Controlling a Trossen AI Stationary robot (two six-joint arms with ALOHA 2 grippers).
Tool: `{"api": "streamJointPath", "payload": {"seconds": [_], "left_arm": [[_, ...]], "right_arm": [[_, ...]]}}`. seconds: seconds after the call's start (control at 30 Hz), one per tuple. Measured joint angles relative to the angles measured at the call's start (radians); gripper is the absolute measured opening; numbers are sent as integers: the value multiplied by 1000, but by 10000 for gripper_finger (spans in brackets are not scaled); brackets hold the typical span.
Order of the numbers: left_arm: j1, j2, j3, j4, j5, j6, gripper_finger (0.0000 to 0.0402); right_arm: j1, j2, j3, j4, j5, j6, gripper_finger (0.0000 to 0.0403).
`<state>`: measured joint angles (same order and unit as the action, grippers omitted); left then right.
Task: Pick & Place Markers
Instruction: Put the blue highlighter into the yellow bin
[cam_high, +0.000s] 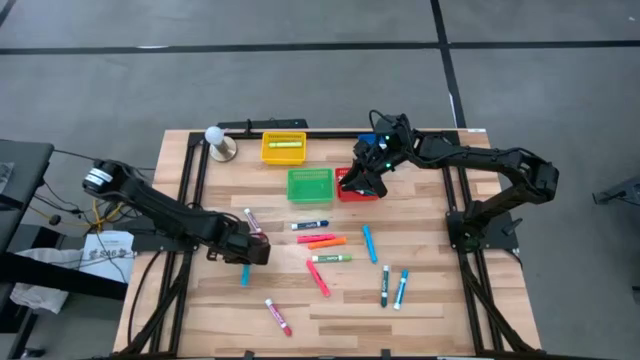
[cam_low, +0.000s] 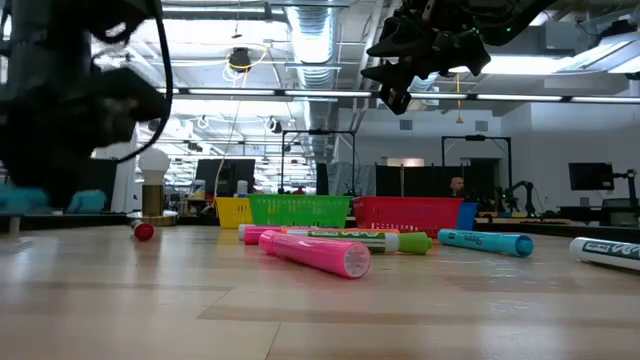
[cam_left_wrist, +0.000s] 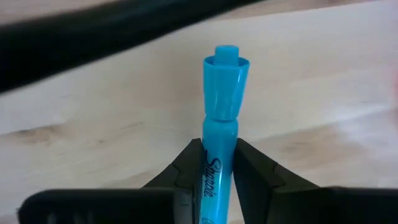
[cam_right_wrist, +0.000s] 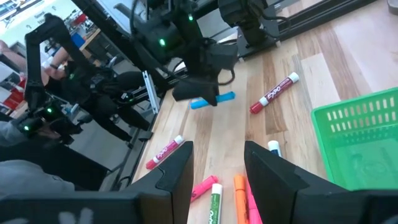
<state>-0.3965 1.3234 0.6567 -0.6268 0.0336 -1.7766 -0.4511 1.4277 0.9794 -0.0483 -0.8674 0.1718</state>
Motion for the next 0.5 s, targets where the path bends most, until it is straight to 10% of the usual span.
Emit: {"api": "streamJointPath", "payload": {"seconds": [0.5], "left_arm": [[124,-315,2,141,-536,546,66]], "right_arm": [[0,0,0,-3,-24,-23,131]]}}
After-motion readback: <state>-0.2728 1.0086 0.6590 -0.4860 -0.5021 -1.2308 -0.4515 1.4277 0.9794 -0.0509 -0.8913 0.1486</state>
